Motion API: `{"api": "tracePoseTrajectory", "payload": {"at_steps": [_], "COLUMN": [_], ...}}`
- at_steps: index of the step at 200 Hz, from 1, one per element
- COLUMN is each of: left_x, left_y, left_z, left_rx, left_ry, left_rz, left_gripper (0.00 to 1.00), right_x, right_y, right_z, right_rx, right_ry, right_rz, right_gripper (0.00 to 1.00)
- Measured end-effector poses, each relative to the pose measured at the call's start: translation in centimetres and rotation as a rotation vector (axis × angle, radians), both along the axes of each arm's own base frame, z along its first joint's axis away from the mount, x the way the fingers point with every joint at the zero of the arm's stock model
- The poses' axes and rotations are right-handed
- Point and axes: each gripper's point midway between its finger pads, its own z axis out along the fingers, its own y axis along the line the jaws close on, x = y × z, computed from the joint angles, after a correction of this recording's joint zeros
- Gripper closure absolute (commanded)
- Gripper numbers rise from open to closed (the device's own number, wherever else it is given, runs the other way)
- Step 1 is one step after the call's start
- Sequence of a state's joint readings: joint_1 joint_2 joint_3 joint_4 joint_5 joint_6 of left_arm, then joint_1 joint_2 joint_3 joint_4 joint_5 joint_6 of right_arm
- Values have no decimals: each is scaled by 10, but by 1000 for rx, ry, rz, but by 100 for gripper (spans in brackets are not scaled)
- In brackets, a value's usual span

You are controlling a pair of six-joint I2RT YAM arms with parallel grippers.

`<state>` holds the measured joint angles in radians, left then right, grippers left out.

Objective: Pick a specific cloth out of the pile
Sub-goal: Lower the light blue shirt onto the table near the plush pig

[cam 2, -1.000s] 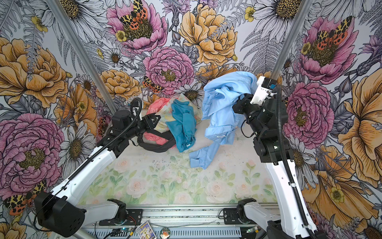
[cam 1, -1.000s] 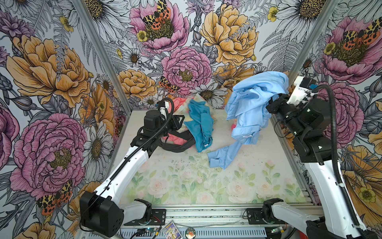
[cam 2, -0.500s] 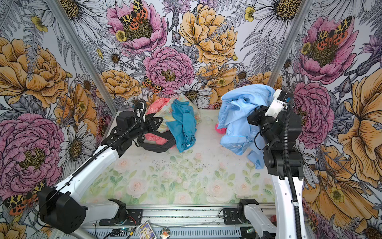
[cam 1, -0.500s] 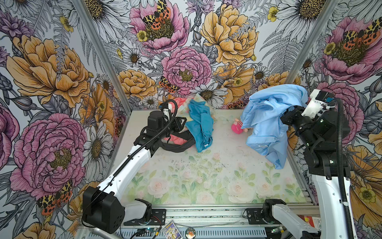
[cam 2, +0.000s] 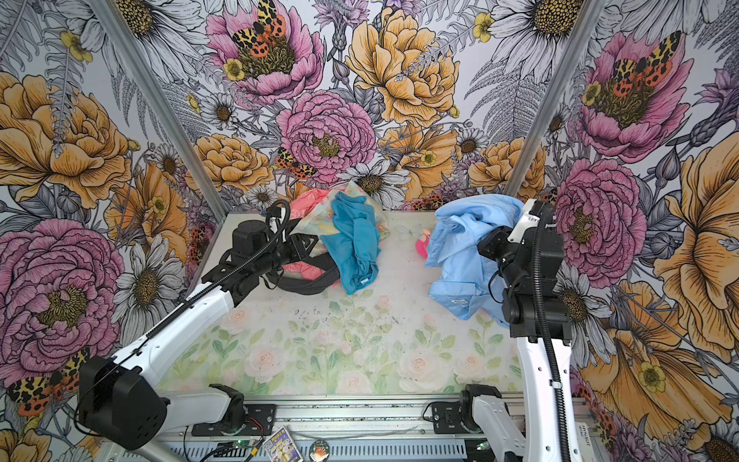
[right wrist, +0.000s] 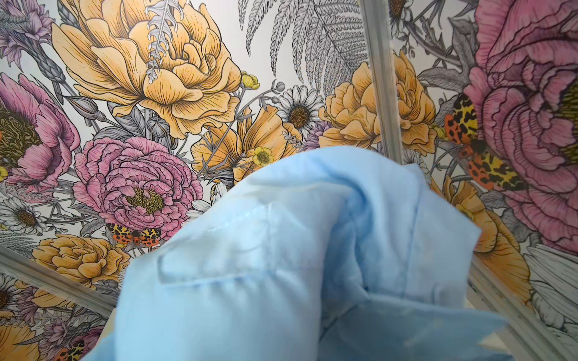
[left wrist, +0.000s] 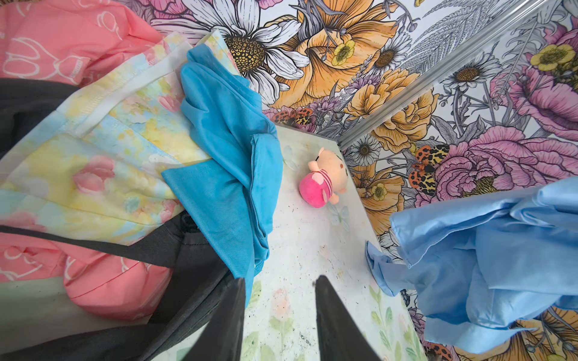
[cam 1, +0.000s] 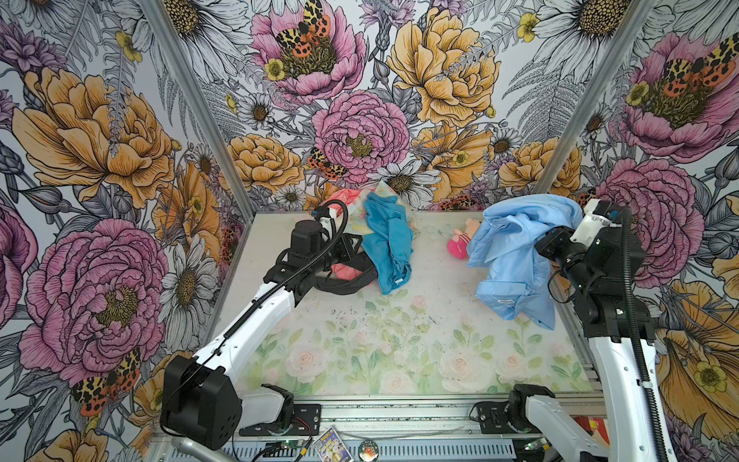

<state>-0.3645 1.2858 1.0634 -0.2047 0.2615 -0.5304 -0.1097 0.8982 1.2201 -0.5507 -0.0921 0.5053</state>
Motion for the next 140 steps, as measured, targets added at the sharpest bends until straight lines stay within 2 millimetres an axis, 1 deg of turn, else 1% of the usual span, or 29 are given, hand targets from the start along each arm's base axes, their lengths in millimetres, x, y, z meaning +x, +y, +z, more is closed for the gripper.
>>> {"api": "tracePoseTrajectory", "payload": {"at_steps": [35,77,96,113,140], "left_x": [0,0,-1,-2,-2], "left_y": [2,3,3,3,3], "left_z": [-4,-5,-6,-4,13], "left_rx": [9,18,28,43,51], "left_ry": [4,5,12,13,-15], "left_rz": [9,9,6,1,-6], "left_gripper": [61,61,61,61,61], "right_x": [5,6,1,-2,-10], "right_y": [10,10,3,-7,-26], "right_z": [-26,-54,-69,-83,-111], "right_rx": [46,73,75,68,52], "right_ry": [52,107,135,166,242], "right_rz": [31,23,-1,-39,-118], "right_gripper": [100,100,100,100,100]}}
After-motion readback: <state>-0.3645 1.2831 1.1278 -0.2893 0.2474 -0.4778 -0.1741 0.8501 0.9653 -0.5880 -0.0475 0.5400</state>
